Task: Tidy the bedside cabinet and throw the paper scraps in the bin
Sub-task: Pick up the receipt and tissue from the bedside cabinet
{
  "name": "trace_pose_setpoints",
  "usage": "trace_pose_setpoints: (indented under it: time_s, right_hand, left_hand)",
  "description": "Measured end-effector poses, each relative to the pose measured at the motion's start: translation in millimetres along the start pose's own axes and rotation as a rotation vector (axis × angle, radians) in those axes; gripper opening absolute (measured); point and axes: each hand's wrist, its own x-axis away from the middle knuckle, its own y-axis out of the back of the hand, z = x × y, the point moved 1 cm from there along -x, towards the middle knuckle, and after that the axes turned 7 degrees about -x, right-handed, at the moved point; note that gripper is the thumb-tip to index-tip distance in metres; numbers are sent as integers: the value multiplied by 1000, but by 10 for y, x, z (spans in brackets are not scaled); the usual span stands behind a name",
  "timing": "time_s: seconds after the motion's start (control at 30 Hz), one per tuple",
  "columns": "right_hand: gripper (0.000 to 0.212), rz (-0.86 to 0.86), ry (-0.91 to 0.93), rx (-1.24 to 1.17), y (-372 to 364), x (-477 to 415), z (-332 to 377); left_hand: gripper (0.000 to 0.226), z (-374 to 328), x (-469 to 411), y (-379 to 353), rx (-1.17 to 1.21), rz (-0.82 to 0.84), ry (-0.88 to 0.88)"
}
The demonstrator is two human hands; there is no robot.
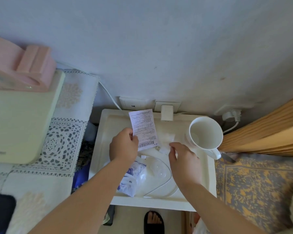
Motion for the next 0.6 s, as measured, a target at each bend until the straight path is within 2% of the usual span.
trace_pose_setpoints:
  time_s: [0.27, 0.47, 0.6]
  right_hand:
    - [19, -119, 66, 42, 496, 486, 461]
    - [16, -250, 116, 40, 1085, 1037, 993]
    - [18, -263, 148, -11, 1510, 1412, 1391]
  left_hand:
    - [10, -25, 423, 652, 96, -57, -91]
    - [11, -48, 1017, 1463, 150, -158, -218]
    - [10, -8, 1479, 2046, 216, -198, -294]
